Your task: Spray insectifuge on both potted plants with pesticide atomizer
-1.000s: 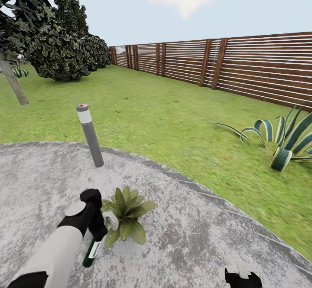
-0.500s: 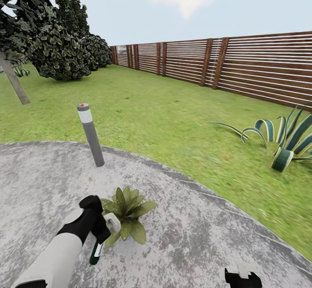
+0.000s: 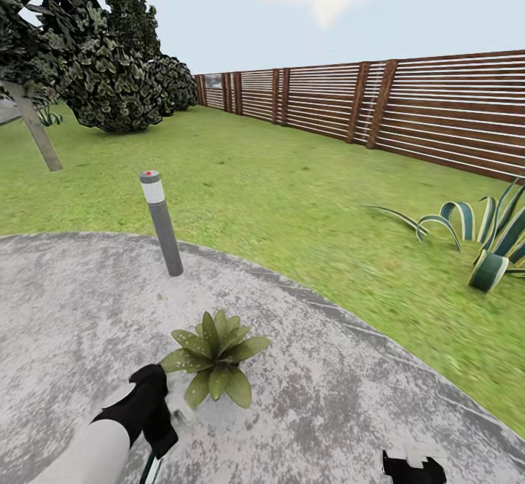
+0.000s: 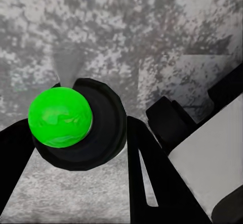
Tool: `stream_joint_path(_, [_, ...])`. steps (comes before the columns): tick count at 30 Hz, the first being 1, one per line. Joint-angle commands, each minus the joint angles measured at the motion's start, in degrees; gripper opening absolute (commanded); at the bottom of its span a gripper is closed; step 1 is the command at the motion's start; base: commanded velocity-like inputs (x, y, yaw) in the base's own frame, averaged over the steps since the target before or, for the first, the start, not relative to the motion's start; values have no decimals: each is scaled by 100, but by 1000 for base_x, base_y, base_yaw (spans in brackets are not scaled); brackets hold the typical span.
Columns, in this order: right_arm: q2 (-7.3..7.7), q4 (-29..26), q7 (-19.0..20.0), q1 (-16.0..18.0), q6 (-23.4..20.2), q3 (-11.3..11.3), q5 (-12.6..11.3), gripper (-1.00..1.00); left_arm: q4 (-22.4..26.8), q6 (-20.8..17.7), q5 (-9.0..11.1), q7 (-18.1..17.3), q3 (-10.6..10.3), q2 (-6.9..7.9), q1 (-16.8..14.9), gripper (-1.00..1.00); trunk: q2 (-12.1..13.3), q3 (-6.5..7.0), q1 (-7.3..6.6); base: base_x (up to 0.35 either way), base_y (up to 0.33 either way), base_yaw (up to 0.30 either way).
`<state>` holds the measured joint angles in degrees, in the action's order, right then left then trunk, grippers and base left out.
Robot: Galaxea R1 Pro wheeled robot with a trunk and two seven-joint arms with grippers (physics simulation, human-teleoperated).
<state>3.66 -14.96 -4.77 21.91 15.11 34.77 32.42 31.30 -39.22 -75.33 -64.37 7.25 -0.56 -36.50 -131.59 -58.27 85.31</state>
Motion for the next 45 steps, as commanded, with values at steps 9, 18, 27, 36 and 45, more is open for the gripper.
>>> stream_joint_path(9, [29, 12, -15, 6, 19, 37, 62, 100, 548, -110, 8, -23, 103, 28, -45, -100, -2, -5, -1, 1, 1, 0])
stream_joint_path(18, [30, 15, -15, 6, 19, 37, 61, 100, 945, -121, 44, -19, 111, 28, -42, -100, -2, -5, -1, 84, 112, 0])
stream_joint_path(27, [28, 19, -23, 6, 19, 34, 54, 100, 941, -106, 53, -19, 110, 198, 10, -100, -2, 5, -1, 6, 96, -134])
stream_joint_path(36, [22, 19, -24, 6, 19, 30, 54, 100, 872, -75, 74, -15, 132, 270, 22, -100, -2, 8, -1, 0, 1, -32])
stream_joint_path(45, [21, 19, -24, 6, 19, 30, 61, 100, 843, 435, 318, 126, 389, 205, 38, -100, -2, 8, -1, 0, 0, 0])
